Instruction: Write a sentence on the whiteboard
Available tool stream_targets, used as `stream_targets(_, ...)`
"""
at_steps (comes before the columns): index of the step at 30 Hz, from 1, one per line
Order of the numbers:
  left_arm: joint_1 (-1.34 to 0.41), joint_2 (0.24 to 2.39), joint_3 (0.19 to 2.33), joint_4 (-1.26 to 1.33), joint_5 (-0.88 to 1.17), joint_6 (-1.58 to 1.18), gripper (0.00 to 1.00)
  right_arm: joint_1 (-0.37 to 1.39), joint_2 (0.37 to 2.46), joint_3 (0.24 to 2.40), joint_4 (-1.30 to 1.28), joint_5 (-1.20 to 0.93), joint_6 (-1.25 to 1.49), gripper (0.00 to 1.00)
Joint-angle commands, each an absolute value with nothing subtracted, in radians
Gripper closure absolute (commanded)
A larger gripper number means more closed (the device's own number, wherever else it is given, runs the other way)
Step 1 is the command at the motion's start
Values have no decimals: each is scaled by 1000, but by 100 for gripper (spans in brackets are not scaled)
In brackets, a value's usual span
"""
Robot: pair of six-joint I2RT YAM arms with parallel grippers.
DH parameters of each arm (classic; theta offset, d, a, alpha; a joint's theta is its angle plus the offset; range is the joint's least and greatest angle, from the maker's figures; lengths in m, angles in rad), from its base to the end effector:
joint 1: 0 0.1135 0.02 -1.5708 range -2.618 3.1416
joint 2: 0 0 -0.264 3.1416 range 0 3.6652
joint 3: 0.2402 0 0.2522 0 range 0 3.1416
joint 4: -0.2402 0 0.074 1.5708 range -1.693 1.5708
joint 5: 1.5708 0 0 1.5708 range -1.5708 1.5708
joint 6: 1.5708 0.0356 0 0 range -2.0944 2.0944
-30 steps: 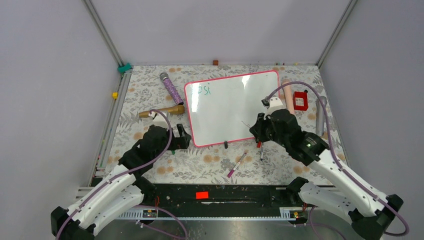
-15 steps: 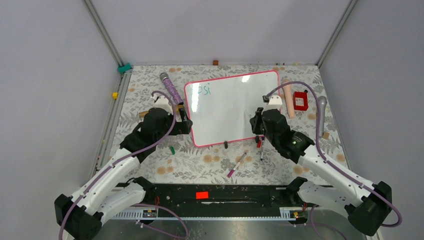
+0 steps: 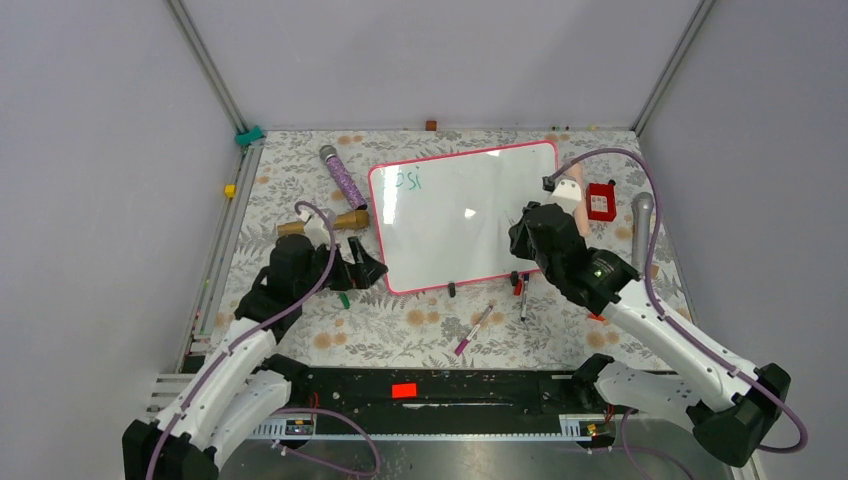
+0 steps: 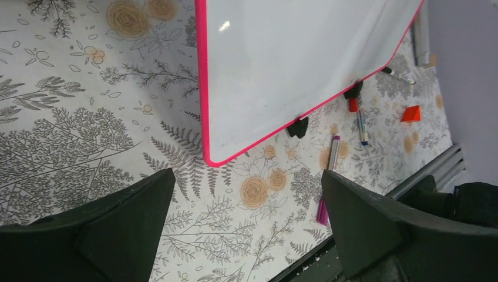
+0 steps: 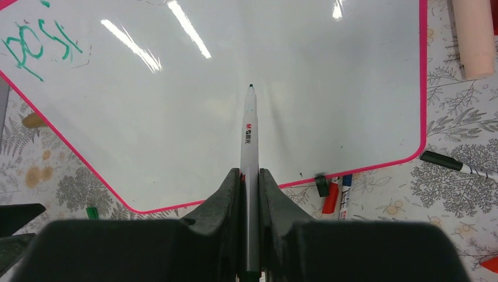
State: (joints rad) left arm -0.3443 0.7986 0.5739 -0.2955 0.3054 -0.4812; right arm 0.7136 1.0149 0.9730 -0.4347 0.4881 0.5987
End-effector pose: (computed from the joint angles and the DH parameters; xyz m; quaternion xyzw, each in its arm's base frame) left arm 0.1674 -0.0714 0.2529 0.0176 0.8583 -0.3194 0.4012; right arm 0.1785 0.1325 0.3391 0.0779 0.8346 0.1444 0.5259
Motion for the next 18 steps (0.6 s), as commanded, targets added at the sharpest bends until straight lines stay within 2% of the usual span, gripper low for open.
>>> stream_targets(1, -338, 663, 476, -73, 329, -568, 1, 720, 943, 939, -339, 451, 482, 100)
stream_targets(6, -332, 604, 410, -48, 212, -576, 2, 721, 979, 1076, -467, 290, 489, 100)
stream_targets(11, -306, 571, 312, 164, 202, -612, 1, 721, 1089, 1182, -500, 108, 517, 100)
stream_targets(18, -268, 761, 253, 533, 276, -678, 2, 730, 1219, 1317, -512, 46, 542, 100)
